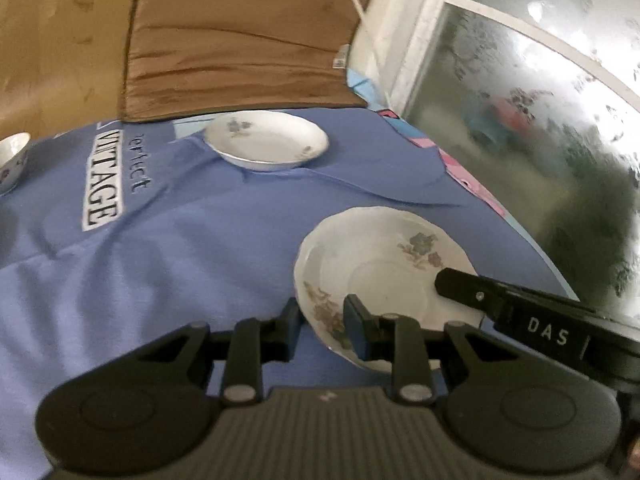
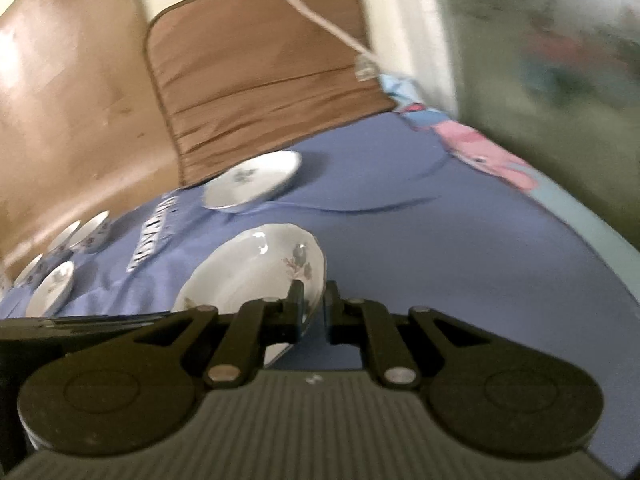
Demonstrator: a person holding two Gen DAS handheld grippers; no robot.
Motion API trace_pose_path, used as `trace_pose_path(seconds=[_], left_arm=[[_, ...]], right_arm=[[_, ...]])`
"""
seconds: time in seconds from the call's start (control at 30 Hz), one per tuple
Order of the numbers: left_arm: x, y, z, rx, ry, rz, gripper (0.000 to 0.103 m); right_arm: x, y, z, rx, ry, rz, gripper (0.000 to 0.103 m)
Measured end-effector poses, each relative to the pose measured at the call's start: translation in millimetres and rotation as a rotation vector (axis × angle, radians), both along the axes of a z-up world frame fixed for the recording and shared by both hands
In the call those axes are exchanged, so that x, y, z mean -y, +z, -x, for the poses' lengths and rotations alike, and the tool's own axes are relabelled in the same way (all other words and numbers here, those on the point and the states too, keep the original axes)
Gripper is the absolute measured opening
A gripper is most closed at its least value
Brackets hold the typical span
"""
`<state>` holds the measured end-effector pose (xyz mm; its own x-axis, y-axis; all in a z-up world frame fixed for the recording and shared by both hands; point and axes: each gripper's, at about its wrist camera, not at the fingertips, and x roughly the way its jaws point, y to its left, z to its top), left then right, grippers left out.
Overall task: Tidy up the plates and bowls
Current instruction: 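Carry the plate onto the small white dish by the window, open left tool, then grasp the rim of the large floral plate with the left tool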
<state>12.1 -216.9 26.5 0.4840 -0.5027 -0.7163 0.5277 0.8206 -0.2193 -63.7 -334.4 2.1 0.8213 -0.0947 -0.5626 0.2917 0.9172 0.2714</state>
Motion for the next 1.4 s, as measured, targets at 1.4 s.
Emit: trace_pose_path(seconds=[1.4], left_arm=[[-221.6,2.3,-19.9,0.017,0.409,0.152,0.038]], right_arm=[[-7.4,0.2,-177.4,-0.309,0.107,-0.397,0.014]])
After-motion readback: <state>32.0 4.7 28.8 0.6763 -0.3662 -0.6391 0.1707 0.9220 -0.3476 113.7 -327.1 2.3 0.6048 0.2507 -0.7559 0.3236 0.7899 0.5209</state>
